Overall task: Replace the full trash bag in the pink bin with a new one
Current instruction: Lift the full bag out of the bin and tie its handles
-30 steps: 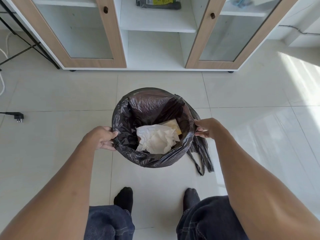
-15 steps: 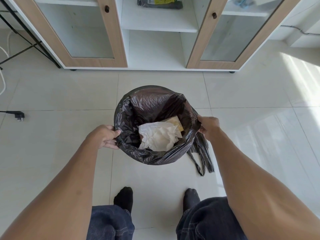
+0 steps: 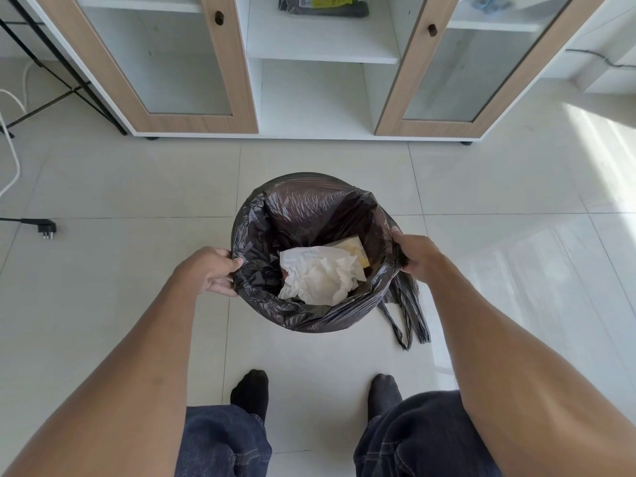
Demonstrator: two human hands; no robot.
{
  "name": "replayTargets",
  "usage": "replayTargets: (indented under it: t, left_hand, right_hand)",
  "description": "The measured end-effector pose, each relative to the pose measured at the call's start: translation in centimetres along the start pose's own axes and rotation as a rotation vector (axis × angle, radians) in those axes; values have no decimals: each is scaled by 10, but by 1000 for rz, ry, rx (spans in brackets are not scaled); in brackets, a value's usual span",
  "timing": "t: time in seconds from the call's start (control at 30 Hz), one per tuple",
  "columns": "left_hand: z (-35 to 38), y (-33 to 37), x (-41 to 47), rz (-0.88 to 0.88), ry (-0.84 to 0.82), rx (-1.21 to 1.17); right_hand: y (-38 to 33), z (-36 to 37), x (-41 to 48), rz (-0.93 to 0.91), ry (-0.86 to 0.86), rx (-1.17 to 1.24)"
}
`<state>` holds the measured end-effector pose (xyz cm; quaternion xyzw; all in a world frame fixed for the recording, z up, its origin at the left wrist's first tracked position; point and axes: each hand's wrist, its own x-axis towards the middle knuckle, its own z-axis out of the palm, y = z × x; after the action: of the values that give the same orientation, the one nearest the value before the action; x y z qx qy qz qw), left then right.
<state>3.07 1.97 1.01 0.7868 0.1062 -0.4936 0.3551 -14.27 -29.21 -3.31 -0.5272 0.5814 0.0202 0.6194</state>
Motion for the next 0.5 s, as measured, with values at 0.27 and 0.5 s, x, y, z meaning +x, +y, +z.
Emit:
replayTargets:
  t: [0.27,0.5]
  left_hand:
    - [-1,2,0,-14,-1,-15]
    - [5,4,10,-36,96,-215]
  right_hand:
    - [-1,2,-2,-42,205,-304]
    - [0,15,-12,-294,402,-679]
